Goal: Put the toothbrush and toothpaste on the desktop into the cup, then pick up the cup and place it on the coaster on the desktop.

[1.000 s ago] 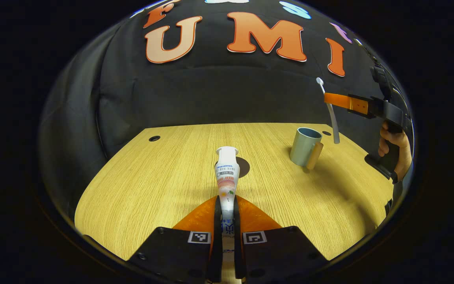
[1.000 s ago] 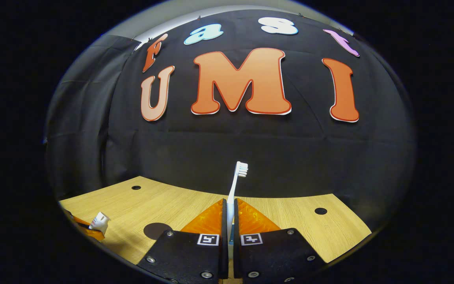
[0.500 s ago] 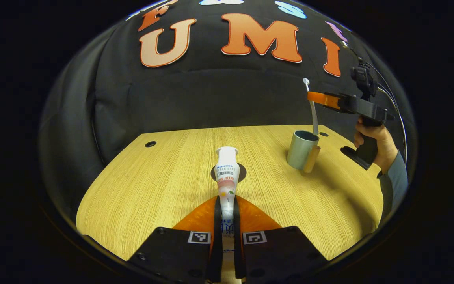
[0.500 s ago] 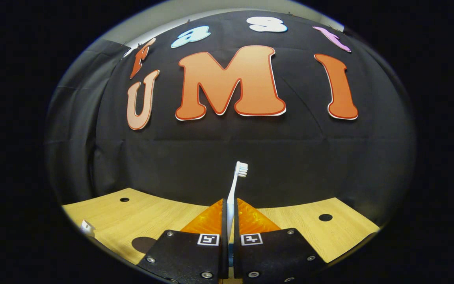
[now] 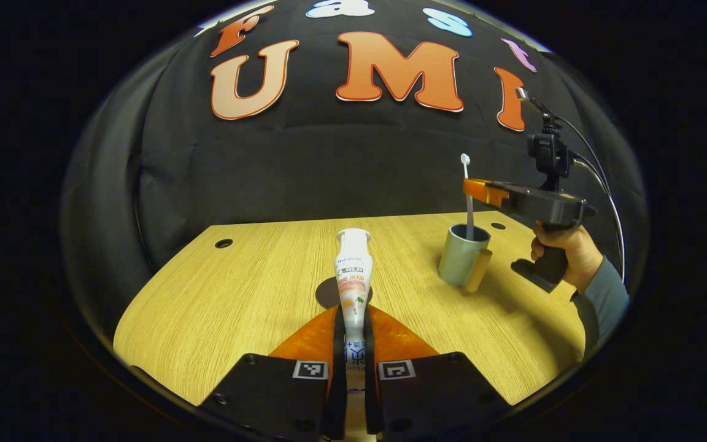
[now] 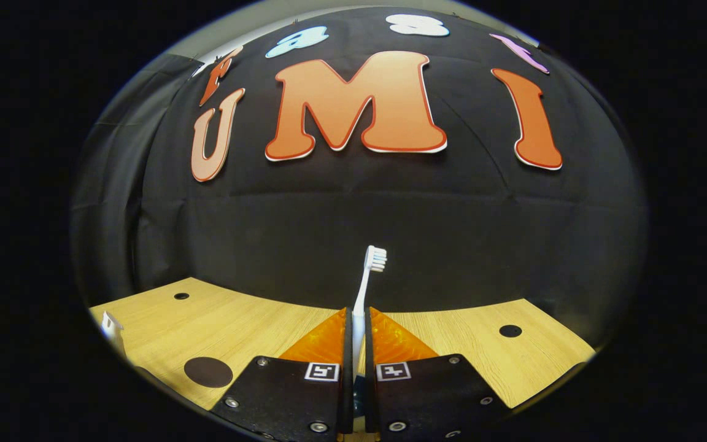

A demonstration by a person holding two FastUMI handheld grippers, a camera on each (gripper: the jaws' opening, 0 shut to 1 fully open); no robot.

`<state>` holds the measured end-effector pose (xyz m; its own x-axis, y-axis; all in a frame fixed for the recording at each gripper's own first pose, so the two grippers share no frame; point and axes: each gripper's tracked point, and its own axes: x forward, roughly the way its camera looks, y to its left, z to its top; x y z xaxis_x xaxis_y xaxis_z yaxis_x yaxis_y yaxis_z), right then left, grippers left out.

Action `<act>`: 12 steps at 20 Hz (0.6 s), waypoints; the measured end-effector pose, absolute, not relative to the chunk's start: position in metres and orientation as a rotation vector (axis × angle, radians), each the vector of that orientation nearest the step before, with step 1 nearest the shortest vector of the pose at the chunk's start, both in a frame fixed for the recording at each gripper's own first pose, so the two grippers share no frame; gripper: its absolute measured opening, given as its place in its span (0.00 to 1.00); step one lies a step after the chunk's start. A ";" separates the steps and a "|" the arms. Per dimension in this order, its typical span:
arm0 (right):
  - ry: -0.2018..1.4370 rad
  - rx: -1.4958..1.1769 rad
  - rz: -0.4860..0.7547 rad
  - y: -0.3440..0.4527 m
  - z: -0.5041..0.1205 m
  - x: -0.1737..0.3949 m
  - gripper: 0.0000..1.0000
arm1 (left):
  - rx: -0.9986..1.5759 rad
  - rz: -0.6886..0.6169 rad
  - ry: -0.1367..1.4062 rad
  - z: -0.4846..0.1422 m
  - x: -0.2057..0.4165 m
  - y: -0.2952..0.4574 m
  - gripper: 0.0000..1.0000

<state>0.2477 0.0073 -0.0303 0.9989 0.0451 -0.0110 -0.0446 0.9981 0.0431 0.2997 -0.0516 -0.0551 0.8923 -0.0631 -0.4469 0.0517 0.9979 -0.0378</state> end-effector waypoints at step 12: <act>0.141 0.036 0.037 -0.016 -0.058 0.222 0.10 | -0.071 -0.103 0.318 -0.007 0.361 -0.096 0.16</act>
<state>0.2216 -0.0164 -0.0577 0.9894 0.0393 -0.1395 -0.0343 0.9987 0.0380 0.3613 -0.0964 -0.0067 0.9447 -0.1125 -0.3081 0.0902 0.9922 -0.0857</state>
